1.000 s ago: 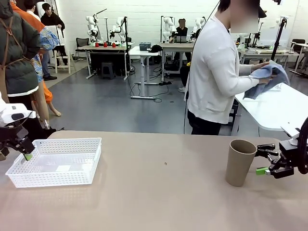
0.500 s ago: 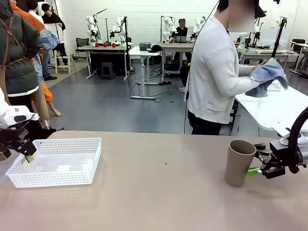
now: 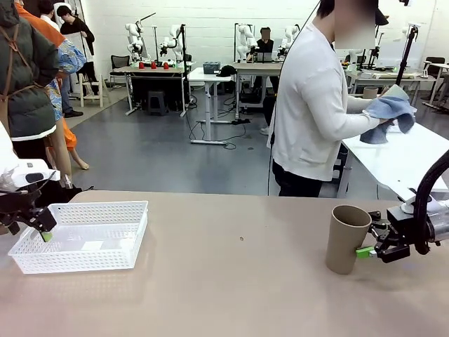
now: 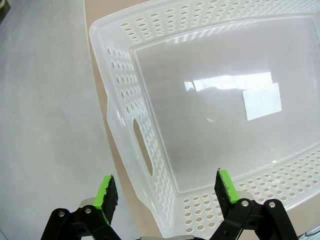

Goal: Clean and organize the cups into the basket.
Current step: Pick up the Organizing basket and move it to the center of the table, then pick up the Reusable plastic cup from the right side of the table and place it inside the Organizing basket.

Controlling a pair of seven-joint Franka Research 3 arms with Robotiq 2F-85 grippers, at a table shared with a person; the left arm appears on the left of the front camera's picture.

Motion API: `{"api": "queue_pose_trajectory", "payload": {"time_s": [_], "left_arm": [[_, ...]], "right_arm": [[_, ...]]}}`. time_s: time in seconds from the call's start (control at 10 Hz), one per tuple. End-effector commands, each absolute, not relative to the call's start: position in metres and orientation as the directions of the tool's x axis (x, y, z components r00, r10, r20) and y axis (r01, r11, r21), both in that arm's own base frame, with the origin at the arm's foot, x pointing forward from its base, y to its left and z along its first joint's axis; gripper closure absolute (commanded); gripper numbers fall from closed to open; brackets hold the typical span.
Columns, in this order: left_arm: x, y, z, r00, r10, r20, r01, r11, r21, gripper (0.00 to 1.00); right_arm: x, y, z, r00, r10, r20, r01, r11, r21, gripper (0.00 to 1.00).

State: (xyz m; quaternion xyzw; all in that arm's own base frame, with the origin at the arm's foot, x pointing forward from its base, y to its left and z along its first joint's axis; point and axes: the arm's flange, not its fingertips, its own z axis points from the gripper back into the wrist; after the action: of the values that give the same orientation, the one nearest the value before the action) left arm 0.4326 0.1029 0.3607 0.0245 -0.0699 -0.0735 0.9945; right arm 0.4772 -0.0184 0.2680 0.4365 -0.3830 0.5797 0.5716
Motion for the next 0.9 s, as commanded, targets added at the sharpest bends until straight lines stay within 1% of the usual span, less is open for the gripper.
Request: {"api": "queue_pose_trajectory", "payload": {"time_s": [0.0, 0.3, 0.8], "left_arm": [[0.44, 0.099, 0.359, 0.978, -0.174, 0.111, 0.168, 0.984, 0.062, 0.0], [0.444, 0.095, 0.353, 0.978, -0.187, 0.093, 0.182, 0.981, 0.059, 0.0], [0.44, 0.095, 0.354, 0.978, -0.178, 0.112, 0.166, 0.981, 0.104, 0.0]], "right_arm": [[0.49, -0.008, 0.264, 0.058, 0.334, 0.941, -0.997, -0.029, 0.072, 0.0], [0.497, -0.001, 0.259, 0.07, 0.339, 0.938, -0.996, -0.023, 0.083, 0.0], [0.502, 0.009, 0.257, 0.065, 0.327, 0.943, -0.997, -0.01, 0.073, 0.0]]}}
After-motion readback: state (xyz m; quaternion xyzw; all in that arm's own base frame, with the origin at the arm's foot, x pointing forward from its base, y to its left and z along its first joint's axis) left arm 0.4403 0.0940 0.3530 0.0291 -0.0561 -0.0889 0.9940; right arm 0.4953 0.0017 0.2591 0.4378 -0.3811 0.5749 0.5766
